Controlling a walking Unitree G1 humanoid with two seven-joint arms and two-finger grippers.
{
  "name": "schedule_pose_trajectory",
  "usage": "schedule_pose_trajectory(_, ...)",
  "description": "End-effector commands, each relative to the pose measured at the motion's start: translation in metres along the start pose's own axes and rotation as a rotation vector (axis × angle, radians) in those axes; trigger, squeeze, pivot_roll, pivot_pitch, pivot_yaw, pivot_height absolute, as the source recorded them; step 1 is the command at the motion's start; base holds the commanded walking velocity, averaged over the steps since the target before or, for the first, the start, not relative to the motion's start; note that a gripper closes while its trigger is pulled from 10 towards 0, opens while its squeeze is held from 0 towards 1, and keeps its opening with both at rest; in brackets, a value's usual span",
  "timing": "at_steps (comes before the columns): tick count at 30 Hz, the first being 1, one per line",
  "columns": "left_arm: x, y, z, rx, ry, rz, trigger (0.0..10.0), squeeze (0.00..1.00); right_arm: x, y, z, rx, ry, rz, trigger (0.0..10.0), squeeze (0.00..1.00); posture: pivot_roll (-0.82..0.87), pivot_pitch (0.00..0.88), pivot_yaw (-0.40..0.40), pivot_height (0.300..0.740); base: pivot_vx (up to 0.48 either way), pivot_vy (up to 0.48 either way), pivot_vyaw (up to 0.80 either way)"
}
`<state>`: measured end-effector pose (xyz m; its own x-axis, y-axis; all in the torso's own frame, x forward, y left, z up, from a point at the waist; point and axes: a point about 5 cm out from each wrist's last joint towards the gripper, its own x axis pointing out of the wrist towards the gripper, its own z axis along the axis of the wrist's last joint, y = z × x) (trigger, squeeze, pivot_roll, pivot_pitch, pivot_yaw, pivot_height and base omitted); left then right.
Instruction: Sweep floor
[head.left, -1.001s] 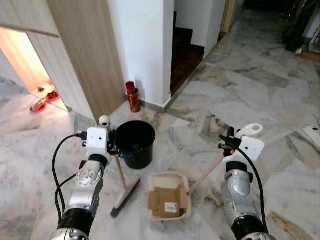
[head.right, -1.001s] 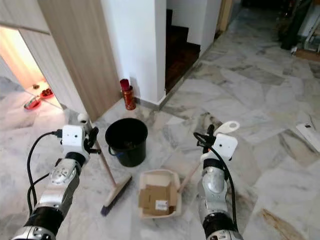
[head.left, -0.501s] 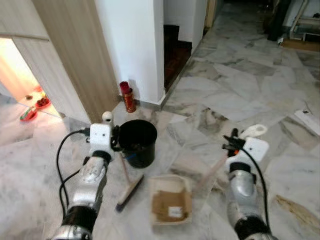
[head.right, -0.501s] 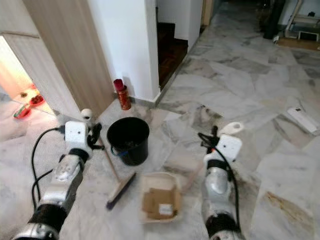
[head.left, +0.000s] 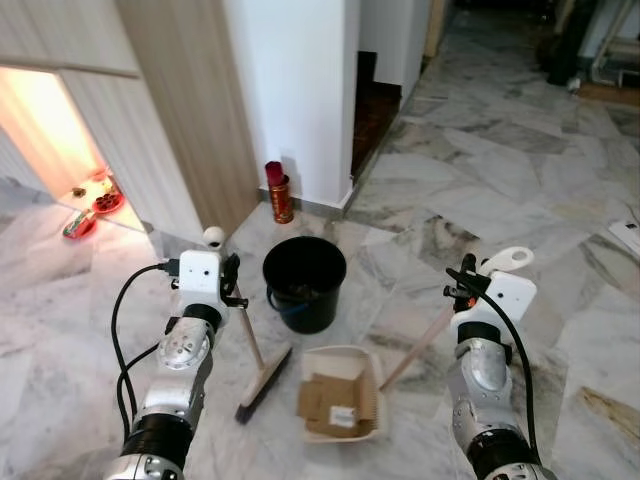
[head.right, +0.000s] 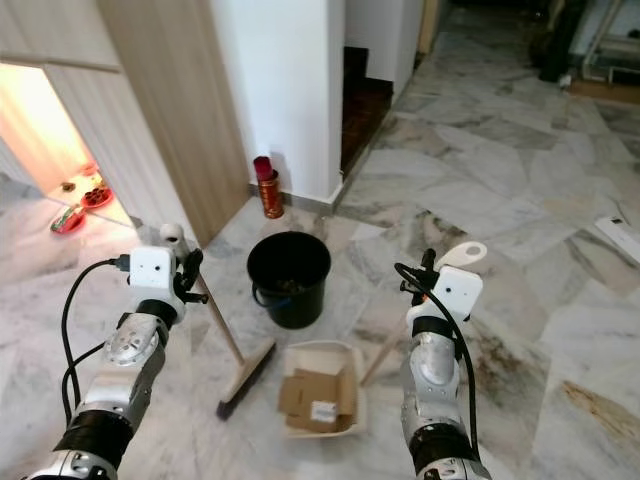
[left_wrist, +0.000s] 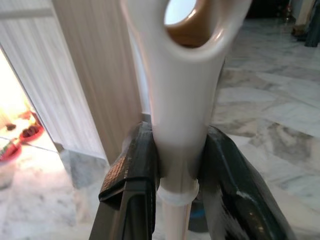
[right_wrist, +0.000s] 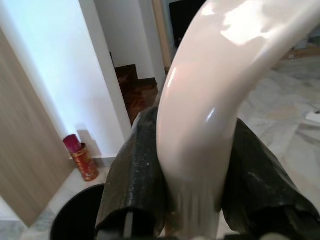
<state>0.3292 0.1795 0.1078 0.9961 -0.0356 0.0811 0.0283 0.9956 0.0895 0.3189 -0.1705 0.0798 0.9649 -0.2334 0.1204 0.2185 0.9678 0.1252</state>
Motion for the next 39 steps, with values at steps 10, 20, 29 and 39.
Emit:
schedule_pose_trajectory(10,0.005,-0.002,0.009,0.016,-0.046,0.004,10.0,0.00,0.007,0.007,0.012,0.039,-0.053,0.004,10.0,0.00,0.01,0.000,0.052,0.740,0.000,0.000,0.00)
schedule_pose_trajectory(20,0.005,-0.001,0.009,0.025,-0.048,0.024,10.0,0.00,0.012,0.015,0.026,0.063,-0.108,0.008,10.0,0.00,0.01,0.000,0.048,0.740,0.000,0.000,0.00)
schedule_pose_trajectory(29,0.004,0.020,0.004,0.059,-0.017,0.171,10.0,0.00,0.020,0.027,0.048,0.096,-0.196,0.012,10.0,0.00,0.01,0.000,0.049,0.740,0.000,0.000,0.00)
schedule_pose_trajectory(39,0.002,0.031,-0.001,0.072,0.013,0.237,10.0,0.00,0.024,0.032,0.066,0.129,-0.260,0.012,10.0,0.00,0.01,0.000,0.051,0.740,0.000,0.000,0.00)
